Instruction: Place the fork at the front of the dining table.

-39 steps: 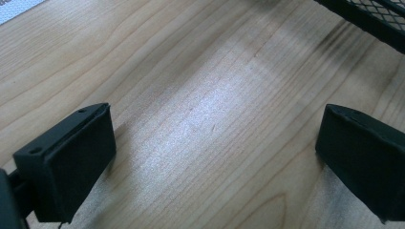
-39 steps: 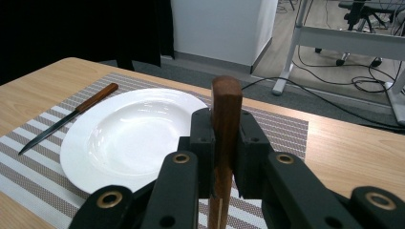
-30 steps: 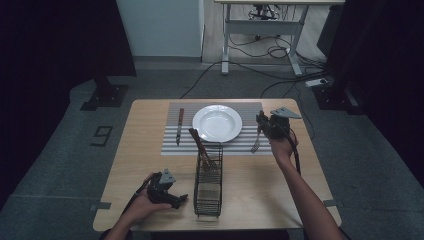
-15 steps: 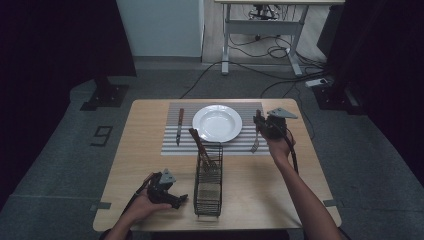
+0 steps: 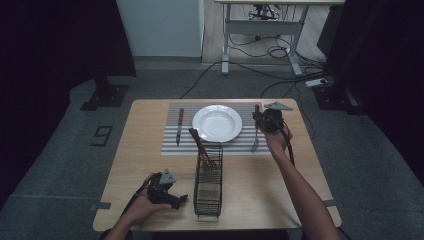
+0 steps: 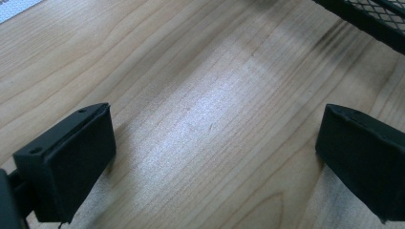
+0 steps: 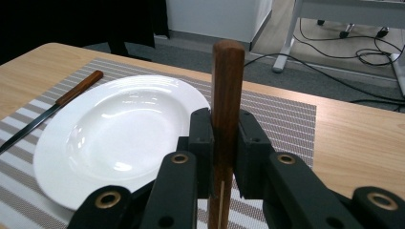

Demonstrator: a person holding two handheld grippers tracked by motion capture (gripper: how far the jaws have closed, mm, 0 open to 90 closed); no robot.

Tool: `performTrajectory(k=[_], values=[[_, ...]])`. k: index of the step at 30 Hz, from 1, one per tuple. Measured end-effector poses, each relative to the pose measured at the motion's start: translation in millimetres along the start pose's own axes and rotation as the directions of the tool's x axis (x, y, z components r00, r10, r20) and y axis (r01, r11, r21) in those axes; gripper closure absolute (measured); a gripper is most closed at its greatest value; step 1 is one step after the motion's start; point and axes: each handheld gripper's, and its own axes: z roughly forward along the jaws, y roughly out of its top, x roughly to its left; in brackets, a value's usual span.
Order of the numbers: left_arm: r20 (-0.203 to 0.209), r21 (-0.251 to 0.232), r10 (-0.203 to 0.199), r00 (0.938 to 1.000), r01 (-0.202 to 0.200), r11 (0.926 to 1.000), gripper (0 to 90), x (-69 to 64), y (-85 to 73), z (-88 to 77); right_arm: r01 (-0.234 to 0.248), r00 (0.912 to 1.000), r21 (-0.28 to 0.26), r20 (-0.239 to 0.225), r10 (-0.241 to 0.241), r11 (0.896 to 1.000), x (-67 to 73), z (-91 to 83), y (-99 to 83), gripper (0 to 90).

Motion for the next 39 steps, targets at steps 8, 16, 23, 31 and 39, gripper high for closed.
performTrajectory(k=[8,16,23,31,39], values=[[0.001,0.000,0.001,1.0000,-0.001,1.0000,0.0,-0.1,0.0,0.0,-0.034,0.9994,0.039,0.005,0.034,0.999,-5.9,16.1,5.3,79.9],[0.001,-0.001,-0.001,1.0000,0.001,1.0000,0.0,-0.2,0.0,0.1,-0.057,0.9982,0.081,0.024,0.056,0.995,-9.7,35.4,8.6,80.0],[0.000,-0.001,-0.001,1.0000,0.001,1.0000,0.0,-0.4,0.0,0.0,-0.076,0.9965,0.135,0.046,0.070,0.988,-15.3,51.4,10.9,79.6],[-0.001,0.000,0.000,1.0000,0.000,1.0000,0.0,-0.3,-0.1,-0.1,-0.100,0.9942,0.199,0.060,0.090,0.975,-20.8,77.9,8.8,79.4],[0.000,0.000,0.000,1.0000,0.000,1.0000,0.0,-0.3,-0.1,-0.1,-0.139,0.9891,0.252,0.084,0.121,0.958,-29.0,99.9,1.1,79.0]])
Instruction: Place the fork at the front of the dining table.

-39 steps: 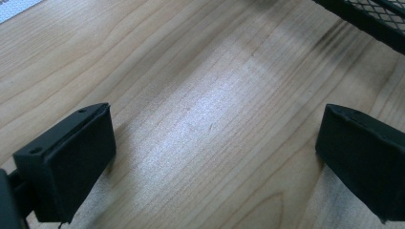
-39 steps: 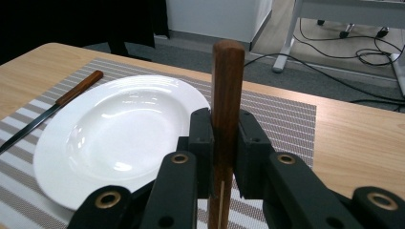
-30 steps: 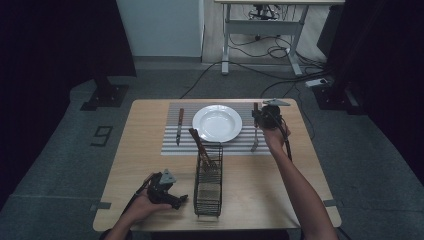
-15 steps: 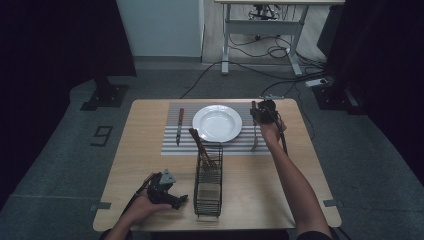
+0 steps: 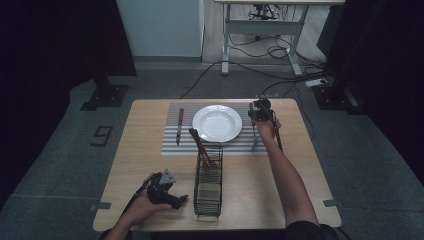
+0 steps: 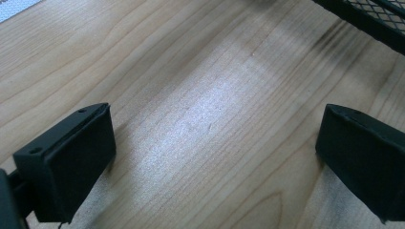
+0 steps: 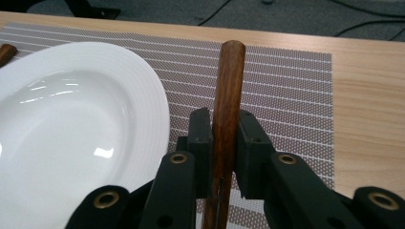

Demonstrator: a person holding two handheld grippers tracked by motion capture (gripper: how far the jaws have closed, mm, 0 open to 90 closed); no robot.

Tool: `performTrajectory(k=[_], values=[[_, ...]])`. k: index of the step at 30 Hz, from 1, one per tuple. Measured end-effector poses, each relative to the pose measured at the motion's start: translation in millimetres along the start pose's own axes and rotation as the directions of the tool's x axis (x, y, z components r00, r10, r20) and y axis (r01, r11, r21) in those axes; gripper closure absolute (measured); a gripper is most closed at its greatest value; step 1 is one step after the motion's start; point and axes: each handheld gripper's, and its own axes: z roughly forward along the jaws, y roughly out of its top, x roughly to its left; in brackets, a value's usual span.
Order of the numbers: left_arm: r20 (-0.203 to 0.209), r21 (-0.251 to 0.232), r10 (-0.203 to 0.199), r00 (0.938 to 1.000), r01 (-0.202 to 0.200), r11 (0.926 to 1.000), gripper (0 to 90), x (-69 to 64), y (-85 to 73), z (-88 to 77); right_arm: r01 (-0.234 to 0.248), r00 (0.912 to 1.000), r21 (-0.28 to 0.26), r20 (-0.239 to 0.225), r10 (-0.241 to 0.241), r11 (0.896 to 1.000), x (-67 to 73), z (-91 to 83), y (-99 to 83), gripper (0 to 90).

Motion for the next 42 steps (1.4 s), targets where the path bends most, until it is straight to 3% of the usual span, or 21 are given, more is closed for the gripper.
performTrajectory(k=[11,19,27,32,38,39,42], values=[[0.000,0.000,0.000,1.0000,0.000,1.0000,0.0,0.0,0.0,0.0,-0.048,0.9989,0.039,-0.001,0.048,0.998,-5.6,25.1,-9.3,78.4],[0.000,0.000,0.000,1.0000,0.000,1.0000,0.0,0.0,0.0,0.0,-0.040,0.9991,0.079,0.015,0.039,0.996,-7.2,36.5,-17.4,77.3],[0.000,0.000,0.000,1.0000,0.000,1.0000,0.0,0.0,0.0,0.0,0.000,0.9991,0.105,0.042,-0.005,0.994,-0.7,42.5,-23.1,75.7],[0.000,0.000,0.000,1.0000,0.000,1.0000,0.0,0.0,0.0,0.0,0.022,0.9983,0.101,0.051,-0.028,0.995,1.9,42.7,-23.8,72.4],[0.000,0.000,0.000,1.0000,0.000,1.0000,0.0,0.0,0.0,0.0,-0.003,0.9988,0.096,0.049,-0.001,0.995,1.8,40.2,-24.0,63.6],[0.000,0.000,0.000,1.0000,0.000,1.0000,0.0,0.0,0.0,0.0,-0.029,0.9992,0.065,0.030,0.027,0.997,-0.6,34.2,-24.0,62.2],[0.000,0.000,0.000,1.0000,0.000,1.0000,0.0,-0.1,0.0,0.0,-0.020,0.9991,0.030,0.039,0.019,0.999,-3.5,23.5,-25.5,57.8]])
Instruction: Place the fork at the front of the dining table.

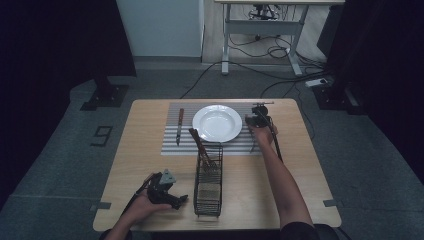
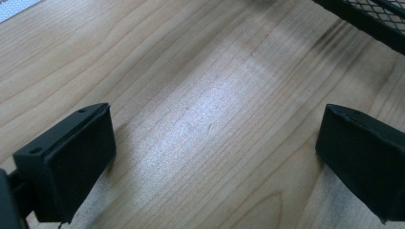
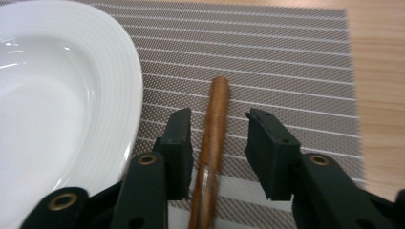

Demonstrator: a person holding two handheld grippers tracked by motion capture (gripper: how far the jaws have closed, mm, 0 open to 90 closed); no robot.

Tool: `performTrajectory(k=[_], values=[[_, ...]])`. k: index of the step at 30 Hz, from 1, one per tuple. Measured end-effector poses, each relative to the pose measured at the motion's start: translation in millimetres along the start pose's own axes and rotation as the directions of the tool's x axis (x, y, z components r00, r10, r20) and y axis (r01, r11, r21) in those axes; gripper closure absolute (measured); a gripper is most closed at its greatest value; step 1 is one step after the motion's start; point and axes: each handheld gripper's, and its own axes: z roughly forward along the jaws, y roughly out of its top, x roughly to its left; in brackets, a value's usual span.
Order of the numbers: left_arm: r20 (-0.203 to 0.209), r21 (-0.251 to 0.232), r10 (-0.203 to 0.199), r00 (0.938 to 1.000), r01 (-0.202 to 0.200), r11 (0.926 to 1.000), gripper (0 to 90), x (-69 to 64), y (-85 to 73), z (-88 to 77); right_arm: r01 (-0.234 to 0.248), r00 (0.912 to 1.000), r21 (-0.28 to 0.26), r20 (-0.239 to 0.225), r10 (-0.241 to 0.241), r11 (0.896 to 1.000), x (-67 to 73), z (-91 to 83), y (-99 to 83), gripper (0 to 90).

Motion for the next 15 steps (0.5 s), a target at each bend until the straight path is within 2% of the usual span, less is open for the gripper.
performTrajectory(k=[1,5,6,9,10,13,15], values=[[0.000,0.000,0.000,1.0000,0.000,1.0000,0.0,0.0,0.0,0.0,-0.002,1.0000,0.008,-0.008,0.003,1.000,-1.3,-3.0,-0.4,57.1],[0.000,0.001,0.001,1.0000,-0.001,1.0000,0.0,0.0,0.0,-0.1,0.013,0.9999,-0.018,-0.009,-0.013,1.000,-3.5,-14.4,-4.5,58.4],[0.000,0.000,0.001,1.0000,-0.001,1.0000,0.0,-0.1,0.0,-0.1,0.032,0.9992,-0.002,-0.025,-0.032,0.999,-4.0,-19.3,-6.5,59.6],[0.001,0.000,0.002,1.0000,-0.002,1.0000,0.0,-0.2,-0.1,-0.1,0.048,0.9983,-0.016,-0.032,-0.048,0.999,-2.5,-24.3,-10.0,62.7],[0.000,0.000,0.002,1.0000,-0.002,1.0000,0.0,-0.3,-0.1,-0.1,0.062,0.9968,-0.009,-0.050,-0.063,0.998,0.4,-27.7,-13.6,64.5],[0.001,0.000,0.002,1.0000,-0.002,1.0000,0.0,-0.4,-0.1,-0.1,0.101,0.9942,0.027,-0.041,-0.100,0.995,4.7,-27.5,-16.6,65.7],[0.000,0.001,0.002,1.0000,-0.002,1.0000,0.0,-0.5,-0.1,-0.2,0.109,0.9934,0.035,-0.041,-0.107,0.993,7.2,-26.4,-17.9,67.0]])
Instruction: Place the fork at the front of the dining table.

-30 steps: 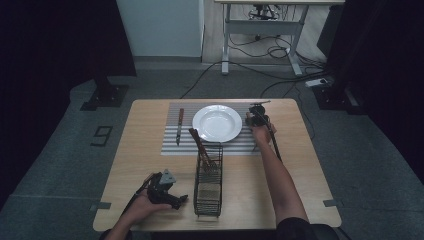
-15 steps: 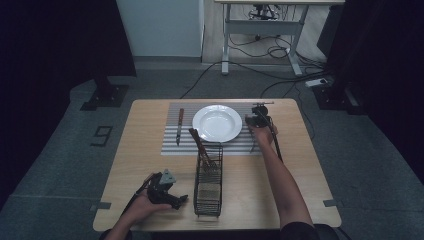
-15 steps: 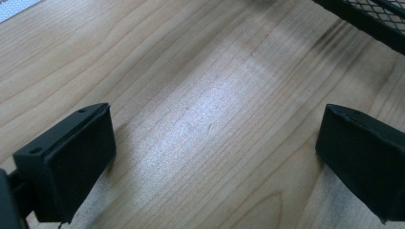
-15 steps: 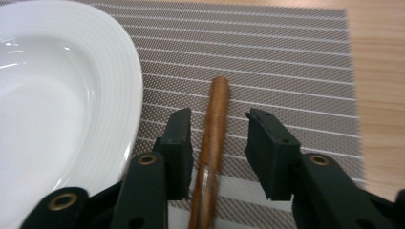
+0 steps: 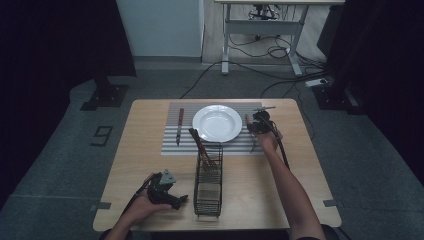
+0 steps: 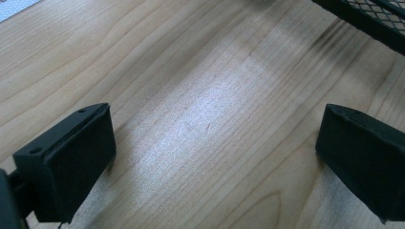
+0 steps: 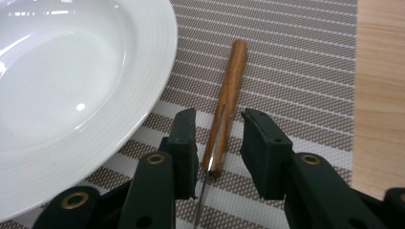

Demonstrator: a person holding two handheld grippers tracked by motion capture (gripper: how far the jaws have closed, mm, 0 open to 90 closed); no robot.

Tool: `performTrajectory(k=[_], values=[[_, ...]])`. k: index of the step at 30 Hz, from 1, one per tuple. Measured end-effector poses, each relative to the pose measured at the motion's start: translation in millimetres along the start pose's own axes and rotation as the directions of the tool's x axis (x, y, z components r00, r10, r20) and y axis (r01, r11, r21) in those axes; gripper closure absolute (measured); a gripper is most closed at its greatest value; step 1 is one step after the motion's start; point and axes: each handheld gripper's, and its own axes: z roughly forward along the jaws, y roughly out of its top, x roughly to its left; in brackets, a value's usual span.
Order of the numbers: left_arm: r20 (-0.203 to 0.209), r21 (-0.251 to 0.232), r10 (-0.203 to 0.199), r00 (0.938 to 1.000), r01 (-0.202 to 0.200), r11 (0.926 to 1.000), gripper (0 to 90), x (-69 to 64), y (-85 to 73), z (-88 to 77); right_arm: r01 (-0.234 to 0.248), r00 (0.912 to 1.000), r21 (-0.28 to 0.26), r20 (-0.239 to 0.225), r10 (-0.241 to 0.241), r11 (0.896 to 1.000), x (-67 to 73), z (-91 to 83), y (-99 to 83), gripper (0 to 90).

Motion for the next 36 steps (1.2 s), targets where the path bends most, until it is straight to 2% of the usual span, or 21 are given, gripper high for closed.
performTrajectory(k=[6,11,17,20,26,29,34,36], values=[[0.001,0.000,0.000,1.0000,0.000,1.0000,0.0,-0.1,0.0,0.0,0.027,0.9995,0.030,0.015,-0.027,0.999,5.1,7.0,-3.0,72.8],[0.004,0.001,0.004,1.0000,-0.004,1.0000,0.0,-0.4,-0.3,-0.4,-0.004,0.9999,0.034,0.010,0.004,0.999,-1.6,7.3,-4.5,73.7],[0.004,0.001,0.004,1.0000,-0.004,1.0000,0.0,-0.4,-0.3,-0.3,-0.014,0.9998,0.017,0.016,0.014,1.000,-9.3,2.5,-8.5,74.5],[0.004,0.001,0.004,1.0000,-0.004,1.0000,0.0,-0.5,-0.3,-0.3,-0.032,0.9995,0.017,-0.002,0.032,0.999,-13.6,0.1,-12.6,73.6],[0.004,0.001,0.004,1.0000,-0.004,1.0000,0.0,-0.5,-0.3,-0.4,0.013,0.9995,0.040,0.028,-0.014,0.999,-12.3,-1.8,-13.6,71.8],[0.004,0.001,0.004,1.0000,-0.004,1.0000,0.0,-0.6,-0.4,-0.3,0.036,0.9989,0.059,0.029,-0.038,0.998,-9.4,1.2,-15.1,76.3],[0.004,0.001,0.004,1.0000,-0.004,1.0000,0.0,-0.7,-0.4,-0.4,0.044,0.9977,0.047,0.049,-0.046,0.998,-8.3,5.2,-13.5,77.7],[0.004,0.000,0.004,1.0000,-0.004,1.0000,0.0,-0.7,-0.5,-0.4,0.025,0.9984,0.041,0.050,-0.027,0.999,-11.7,10.7,-10.0,77.7]])
